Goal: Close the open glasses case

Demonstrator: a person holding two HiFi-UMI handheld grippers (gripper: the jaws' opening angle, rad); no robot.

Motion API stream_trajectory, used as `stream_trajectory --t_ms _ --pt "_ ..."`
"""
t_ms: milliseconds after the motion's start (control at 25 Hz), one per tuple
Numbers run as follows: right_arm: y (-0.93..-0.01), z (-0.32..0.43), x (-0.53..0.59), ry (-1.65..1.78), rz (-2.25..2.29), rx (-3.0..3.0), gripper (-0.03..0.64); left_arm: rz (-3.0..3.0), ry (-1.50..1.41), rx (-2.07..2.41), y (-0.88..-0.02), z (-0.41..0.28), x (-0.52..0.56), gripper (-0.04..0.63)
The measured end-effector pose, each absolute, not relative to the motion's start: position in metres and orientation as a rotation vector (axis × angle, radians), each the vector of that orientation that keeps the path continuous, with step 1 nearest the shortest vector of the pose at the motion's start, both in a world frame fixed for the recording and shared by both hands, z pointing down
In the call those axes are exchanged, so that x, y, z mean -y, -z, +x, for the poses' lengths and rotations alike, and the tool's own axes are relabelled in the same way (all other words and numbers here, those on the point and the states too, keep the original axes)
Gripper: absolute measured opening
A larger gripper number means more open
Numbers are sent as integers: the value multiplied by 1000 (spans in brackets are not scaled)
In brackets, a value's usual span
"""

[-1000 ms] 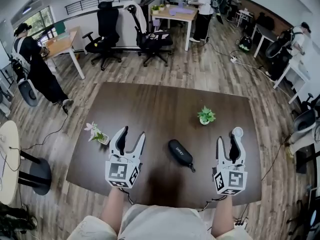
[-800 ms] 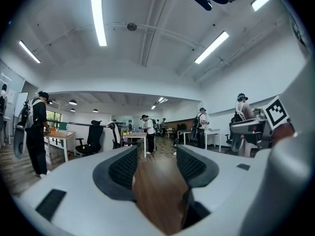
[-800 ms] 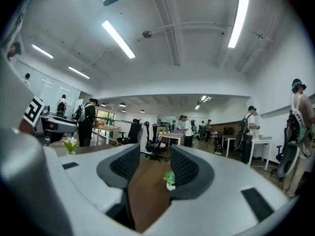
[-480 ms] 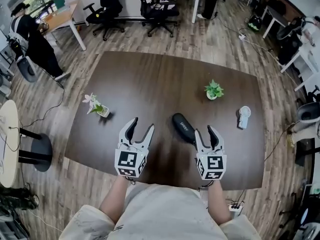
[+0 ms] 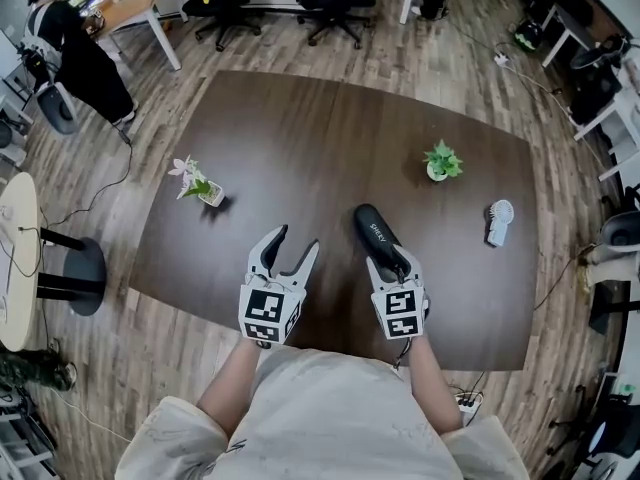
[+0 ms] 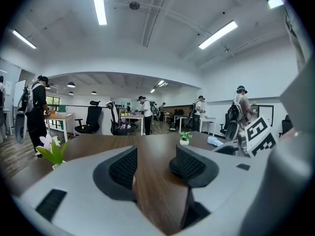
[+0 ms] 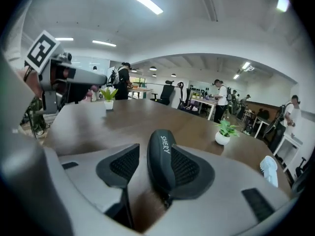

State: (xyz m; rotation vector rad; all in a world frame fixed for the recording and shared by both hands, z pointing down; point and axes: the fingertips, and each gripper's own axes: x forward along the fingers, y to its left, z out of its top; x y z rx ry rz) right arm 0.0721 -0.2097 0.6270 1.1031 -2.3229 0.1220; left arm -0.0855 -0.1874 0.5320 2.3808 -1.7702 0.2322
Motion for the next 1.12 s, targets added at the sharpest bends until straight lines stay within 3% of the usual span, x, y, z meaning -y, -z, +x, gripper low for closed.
stream_trajectory --t_ms 600,1120 --pt "-654 86 232 93 1058 2133 248 2378 -269 1732 -543 -75 186 250" --pt "-672 114 264 84 1140 2042 273 2412 -295 1684 -545 -64 190 249"
